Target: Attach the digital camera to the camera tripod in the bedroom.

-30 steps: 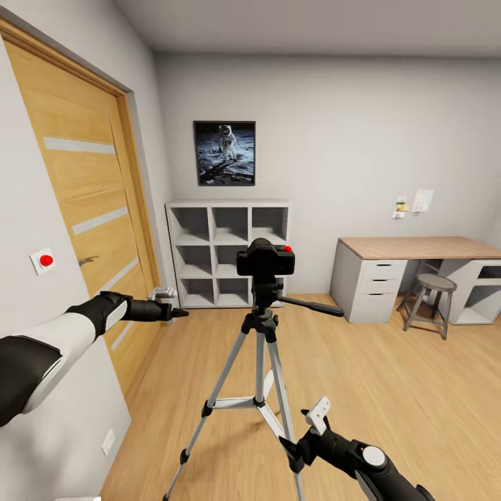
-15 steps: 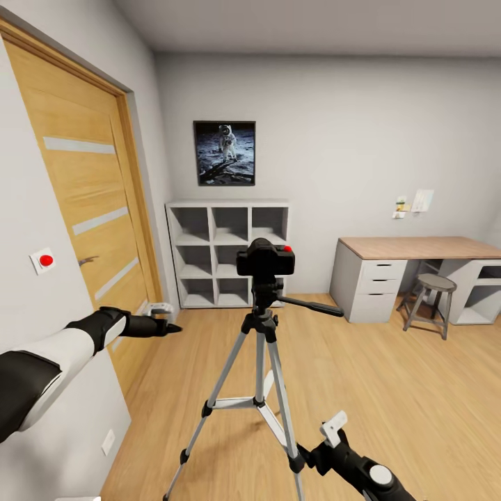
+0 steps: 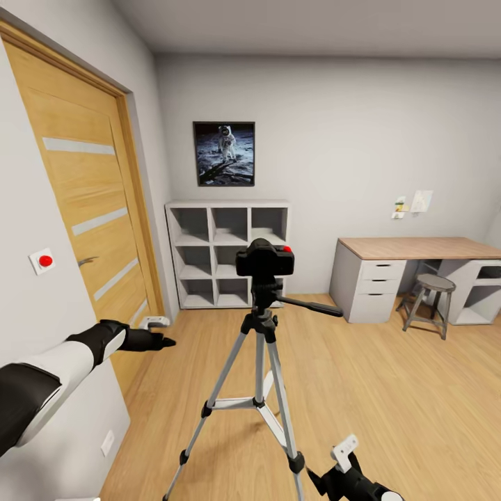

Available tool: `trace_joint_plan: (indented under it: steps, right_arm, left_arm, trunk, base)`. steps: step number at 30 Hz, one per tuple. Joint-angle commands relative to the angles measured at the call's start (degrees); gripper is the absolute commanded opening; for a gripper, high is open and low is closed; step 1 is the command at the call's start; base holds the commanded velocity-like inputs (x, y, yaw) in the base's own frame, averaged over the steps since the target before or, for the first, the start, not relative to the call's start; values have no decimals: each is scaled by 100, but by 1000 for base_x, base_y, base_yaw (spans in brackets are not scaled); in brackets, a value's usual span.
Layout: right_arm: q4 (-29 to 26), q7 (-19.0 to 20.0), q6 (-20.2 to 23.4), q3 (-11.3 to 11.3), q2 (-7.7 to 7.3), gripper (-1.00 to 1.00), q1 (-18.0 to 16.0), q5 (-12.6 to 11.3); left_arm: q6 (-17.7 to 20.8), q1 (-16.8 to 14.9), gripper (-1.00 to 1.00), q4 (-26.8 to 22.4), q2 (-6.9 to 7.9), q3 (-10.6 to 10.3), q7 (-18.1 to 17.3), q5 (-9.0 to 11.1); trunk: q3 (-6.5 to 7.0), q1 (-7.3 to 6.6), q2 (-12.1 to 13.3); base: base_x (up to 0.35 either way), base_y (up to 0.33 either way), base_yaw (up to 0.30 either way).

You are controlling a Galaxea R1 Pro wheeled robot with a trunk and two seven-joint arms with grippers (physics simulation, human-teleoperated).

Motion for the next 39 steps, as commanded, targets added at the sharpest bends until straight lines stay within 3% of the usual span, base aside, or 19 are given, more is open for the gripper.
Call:
trace_joint_plan:
  steps: [1,15,21,29,35,37,38,39]
  right_arm:
    - [46,3,-23,28,-5,100,-4,-33]
    - [480,-3,-212,28,-5,100,-4,-33]
    - [674,-27,-245,23,-5,100,-4,-33]
    - [996,-235,-260,20,-5,100,-4,-182]
    - [1184,-541,-262,19,-5,100,-4,-635]
    - [1265,-670,-259,19,-5,100,-4,-775]
    - [1369,-781,-260,19,-5,100,-4,-868]
    - [1390,-798,-258,19,-5,100,-4,-882]
  left_arm:
    - [48,23,100,-11,3,-36,12,63]
    - [56,326,100,-3,-13,-34,157,65]
    - [47,585,100,-2,-49,-24,598,69]
    - [18,967,100,-6,-277,-1,1380,123]
    - [13,1158,100,-4,-363,13,1624,446]
    - [13,1224,100,-5,-375,15,1658,642]
    - [12,1352,100,-6,-382,16,1679,839]
    - [12,1388,100,-5,-383,17,1682,868]
  trunk:
    - [4,2,-4]
    - [115,2,-4]
    - [150,2,-4]
    - [161,2,-4]
    - [162,2,-4]
    - [162,2,-4]
    - [162,2,-4]
    - [162,2,-4]
  base:
    - [-14,0,-90]
    - [-146,0,-137]
    - [-24,0,-140]
    - [-5,0,-34]
    - [-1,0,-5]
    - [0,0,-1]
    - [0,0,0]
    - [0,0,0]
